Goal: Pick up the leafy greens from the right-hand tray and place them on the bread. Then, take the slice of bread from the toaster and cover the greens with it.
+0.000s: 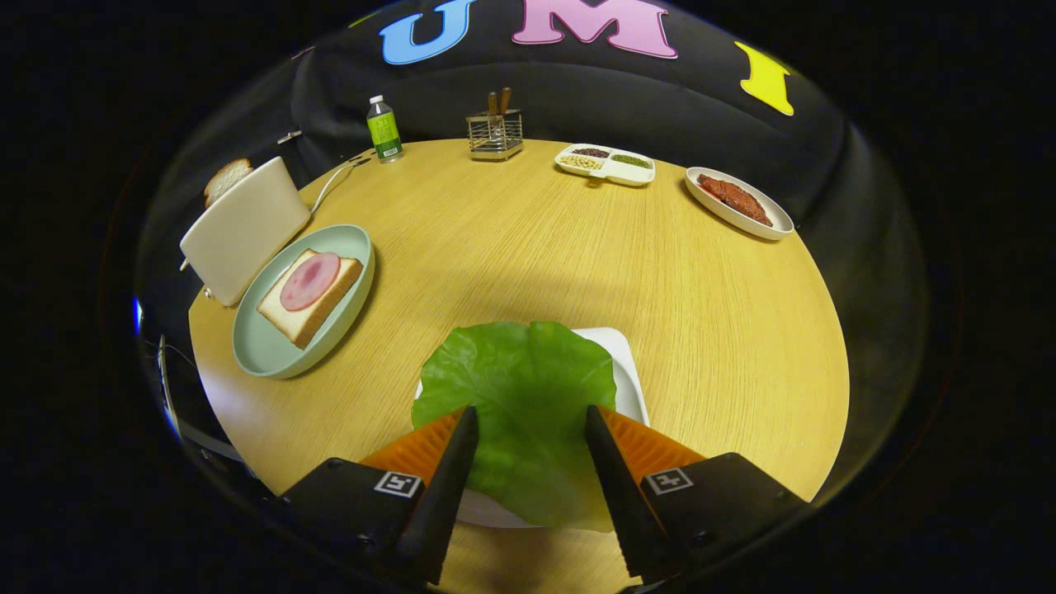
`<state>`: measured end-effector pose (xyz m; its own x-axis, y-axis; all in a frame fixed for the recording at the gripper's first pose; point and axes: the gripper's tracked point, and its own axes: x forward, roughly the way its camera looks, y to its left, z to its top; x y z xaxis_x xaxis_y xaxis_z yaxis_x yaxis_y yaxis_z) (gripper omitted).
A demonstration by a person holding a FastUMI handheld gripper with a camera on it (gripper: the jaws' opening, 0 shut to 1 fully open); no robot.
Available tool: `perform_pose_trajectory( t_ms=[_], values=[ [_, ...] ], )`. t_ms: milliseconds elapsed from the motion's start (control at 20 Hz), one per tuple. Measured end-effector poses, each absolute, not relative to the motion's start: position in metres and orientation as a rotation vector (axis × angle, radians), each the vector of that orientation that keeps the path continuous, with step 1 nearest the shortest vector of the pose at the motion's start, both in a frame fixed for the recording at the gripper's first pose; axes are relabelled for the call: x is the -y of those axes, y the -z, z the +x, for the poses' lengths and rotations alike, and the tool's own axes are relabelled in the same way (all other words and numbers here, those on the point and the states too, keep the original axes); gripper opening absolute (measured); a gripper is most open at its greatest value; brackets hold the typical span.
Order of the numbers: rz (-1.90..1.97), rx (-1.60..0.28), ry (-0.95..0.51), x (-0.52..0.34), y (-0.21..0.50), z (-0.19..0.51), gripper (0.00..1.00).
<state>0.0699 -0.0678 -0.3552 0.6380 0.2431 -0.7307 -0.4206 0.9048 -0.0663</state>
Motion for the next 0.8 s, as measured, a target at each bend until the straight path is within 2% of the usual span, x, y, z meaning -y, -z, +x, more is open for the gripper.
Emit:
perform_pose_trajectory(
  t_ms=[150, 200, 300, 350, 450, 550, 800],
  values=[
    [-0.217, -0.806, -0.376, 0.0699, 0.355, 0.0724, 0.53],
    [-0.227, -0.8, -0.363, 0.0745, 0.3544, 0.0749, 0.53],
    [-0.193, -0.811, -0.355, 0.0749, 0.3535, 0.0765, 0.24],
    [-0.202, -0.81, -0.351, 0.0774, 0.3545, 0.0781, 0.24],
    [-0.195, -0.81, -0.367, 0.0772, 0.3533, 0.0786, 0.13],
    [-0.181, -0.827, -0.382, 0.0766, 0.3529, 0.0762, 0.06],
    [-0.162, -0.837, -0.381, 0.0776, 0.3476, 0.0772, 0.06]
  ],
)
